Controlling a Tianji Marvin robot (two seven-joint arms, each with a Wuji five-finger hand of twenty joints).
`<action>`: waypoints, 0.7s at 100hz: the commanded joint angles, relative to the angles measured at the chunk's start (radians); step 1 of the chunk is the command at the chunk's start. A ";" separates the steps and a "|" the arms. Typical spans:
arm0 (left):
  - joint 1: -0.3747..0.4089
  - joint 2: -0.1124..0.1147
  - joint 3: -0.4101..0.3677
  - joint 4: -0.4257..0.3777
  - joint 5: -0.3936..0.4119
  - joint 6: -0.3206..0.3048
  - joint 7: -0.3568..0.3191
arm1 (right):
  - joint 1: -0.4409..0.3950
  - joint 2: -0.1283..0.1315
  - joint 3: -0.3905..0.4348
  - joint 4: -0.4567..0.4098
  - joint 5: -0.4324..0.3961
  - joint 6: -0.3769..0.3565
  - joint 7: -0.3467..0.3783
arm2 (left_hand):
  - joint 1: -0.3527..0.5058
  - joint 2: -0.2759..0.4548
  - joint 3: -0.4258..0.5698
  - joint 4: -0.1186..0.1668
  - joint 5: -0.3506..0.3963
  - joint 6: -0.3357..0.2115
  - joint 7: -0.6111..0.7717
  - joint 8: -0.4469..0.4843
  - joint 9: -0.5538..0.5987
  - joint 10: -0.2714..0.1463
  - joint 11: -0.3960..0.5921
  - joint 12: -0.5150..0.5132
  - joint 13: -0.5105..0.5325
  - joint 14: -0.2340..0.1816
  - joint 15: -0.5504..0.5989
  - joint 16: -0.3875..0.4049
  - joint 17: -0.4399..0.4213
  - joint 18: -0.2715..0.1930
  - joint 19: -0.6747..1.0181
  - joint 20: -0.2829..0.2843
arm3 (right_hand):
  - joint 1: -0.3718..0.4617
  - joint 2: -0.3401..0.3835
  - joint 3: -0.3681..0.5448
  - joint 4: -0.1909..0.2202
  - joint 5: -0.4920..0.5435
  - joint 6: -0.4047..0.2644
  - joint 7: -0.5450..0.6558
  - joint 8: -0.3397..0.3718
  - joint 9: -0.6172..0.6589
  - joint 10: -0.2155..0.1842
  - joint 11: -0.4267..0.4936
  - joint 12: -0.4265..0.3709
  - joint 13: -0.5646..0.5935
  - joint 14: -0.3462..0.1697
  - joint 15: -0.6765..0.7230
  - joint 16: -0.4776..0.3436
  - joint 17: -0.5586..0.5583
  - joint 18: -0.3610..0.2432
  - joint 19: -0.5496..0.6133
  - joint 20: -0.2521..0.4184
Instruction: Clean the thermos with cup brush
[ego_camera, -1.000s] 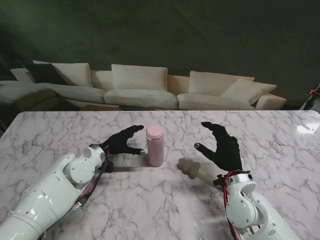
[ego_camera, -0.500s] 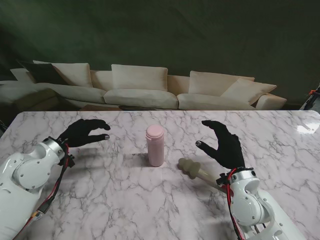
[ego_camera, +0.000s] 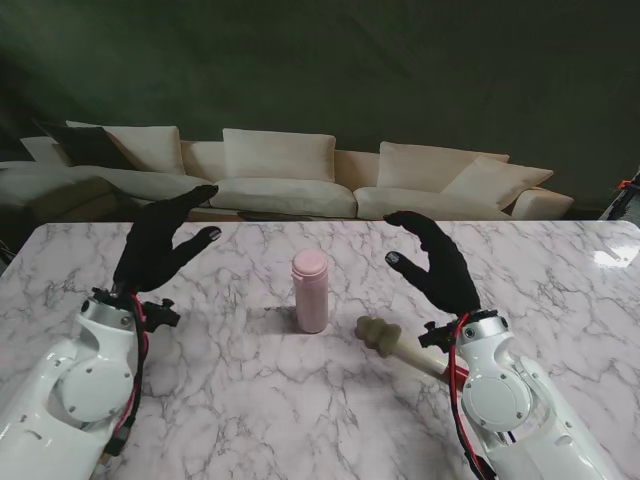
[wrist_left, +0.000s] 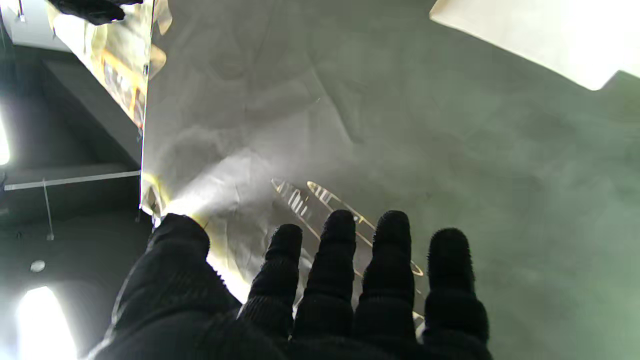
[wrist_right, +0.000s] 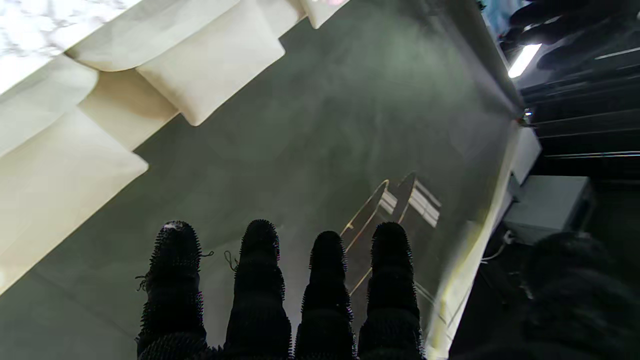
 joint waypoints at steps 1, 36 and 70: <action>0.018 -0.034 0.036 0.033 -0.076 -0.006 -0.067 | 0.019 -0.008 -0.013 0.036 -0.006 -0.002 0.005 | -0.011 0.041 -0.013 0.020 -0.011 0.010 -0.009 0.001 -0.008 -0.017 0.031 0.035 -0.012 -0.009 0.010 0.019 -0.008 -0.015 0.035 0.028 | 0.002 0.034 -0.016 0.021 0.000 -0.043 -0.004 -0.020 0.024 -0.042 -0.030 -0.009 0.021 -0.048 -0.036 -0.034 0.001 -0.031 -0.018 -0.013; -0.085 -0.053 0.195 0.291 -0.254 0.137 -0.103 | 0.076 0.000 -0.057 0.185 0.062 -0.053 0.085 | -0.011 0.047 -0.009 0.025 -0.077 0.010 -0.027 -0.008 -0.242 -0.002 -0.108 -0.111 -0.101 -0.018 -0.036 -0.008 -0.035 -0.069 -0.034 0.003 | 0.003 0.028 -0.013 0.024 0.021 -0.057 0.023 -0.021 0.086 -0.072 -0.038 -0.008 0.054 -0.073 -0.028 -0.030 0.017 -0.034 -0.020 -0.014; -0.059 -0.042 0.176 0.279 -0.231 0.169 -0.135 | 0.072 0.000 -0.062 0.212 0.078 -0.051 0.093 | 0.011 0.054 -0.010 0.024 -0.037 0.022 -0.014 -0.006 -0.142 -0.006 -0.043 -0.059 -0.077 -0.002 -0.011 0.014 -0.039 -0.044 -0.012 0.035 | 0.003 0.027 -0.013 0.023 0.009 -0.045 0.028 -0.030 0.089 -0.057 -0.041 -0.005 0.059 -0.070 -0.027 -0.027 0.021 -0.030 -0.022 -0.011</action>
